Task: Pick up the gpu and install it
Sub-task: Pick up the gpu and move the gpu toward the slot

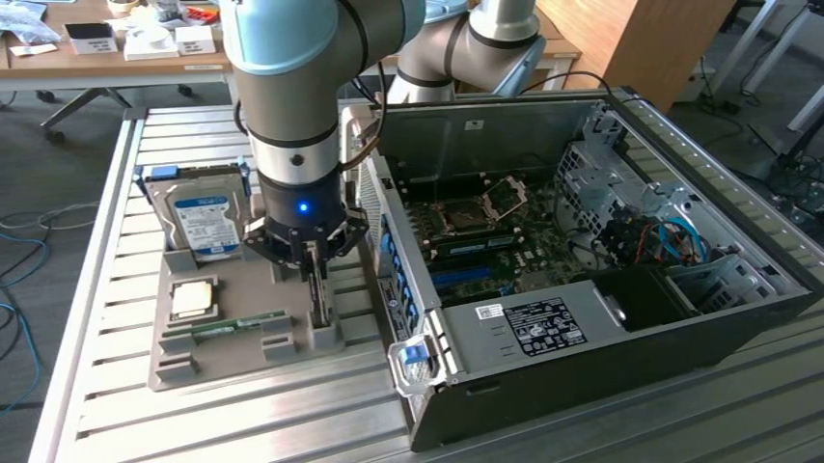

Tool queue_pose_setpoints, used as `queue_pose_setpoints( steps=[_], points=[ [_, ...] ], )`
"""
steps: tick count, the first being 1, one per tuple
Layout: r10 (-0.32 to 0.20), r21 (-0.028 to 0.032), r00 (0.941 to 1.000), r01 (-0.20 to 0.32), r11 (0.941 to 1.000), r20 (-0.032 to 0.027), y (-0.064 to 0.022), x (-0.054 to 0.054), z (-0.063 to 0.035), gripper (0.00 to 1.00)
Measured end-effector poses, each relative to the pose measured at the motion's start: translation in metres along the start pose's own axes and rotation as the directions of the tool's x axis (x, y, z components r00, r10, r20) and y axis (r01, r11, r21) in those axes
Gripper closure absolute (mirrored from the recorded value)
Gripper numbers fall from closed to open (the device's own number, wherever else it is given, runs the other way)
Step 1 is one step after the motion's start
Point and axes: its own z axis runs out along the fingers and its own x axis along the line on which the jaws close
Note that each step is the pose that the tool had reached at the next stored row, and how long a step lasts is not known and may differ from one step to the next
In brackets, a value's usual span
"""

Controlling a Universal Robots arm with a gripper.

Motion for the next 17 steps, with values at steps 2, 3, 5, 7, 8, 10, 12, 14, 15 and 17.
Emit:
queue_pose_setpoints(
  steps=[2, 3, 5, 7, 8, 10, 12, 14, 15, 17],
  points=[
    [0.0, 0.0, 1.0, 0.0, 1.0, 0.0, 0.0, 0.0, 0.0, 0.73],
    [0.0, 0.0, 1.0, 0.0, 1.0, 0.0, 0.0, 0.0, 0.0, 0.73],
    [0.0, 0.0, 1.0, 0.0, 1.0, 0.0, 0.0, 0.0, 0.0, 0.73],
    [0.0, 0.0, 1.0, 0.0, 1.0, 0.0, 0.0, 0.0, 0.0, 0.73],
    [0.0, 0.0, 1.0, 0.0, 1.0, 0.0, 0.0, 0.0, 0.0, 0.73],
    [0.0, 0.0, 1.0, 0.0, 1.0, 0.0, 0.0, 0.0, 0.0, 0.73],
    [0.0, 0.0, 1.0, 0.0, 1.0, 0.0, 0.0, 0.0, 0.0, 0.73],
    [0.0, -0.0001, 1.0, 0.0, 1.0, 0.0002, 0.0001, 0.0, -0.0005, 0.73],
    [0.0, -0.0002, 1.0, 0.0, 1.0, 0.0002, 0.0001, -0.0001, -0.001, 0.73],
    [0.0, 0.0, 1.0, 0.0, 1.0, 0.0001, 0.0001, 0.0, -0.0025, 0.73]
  ],
)
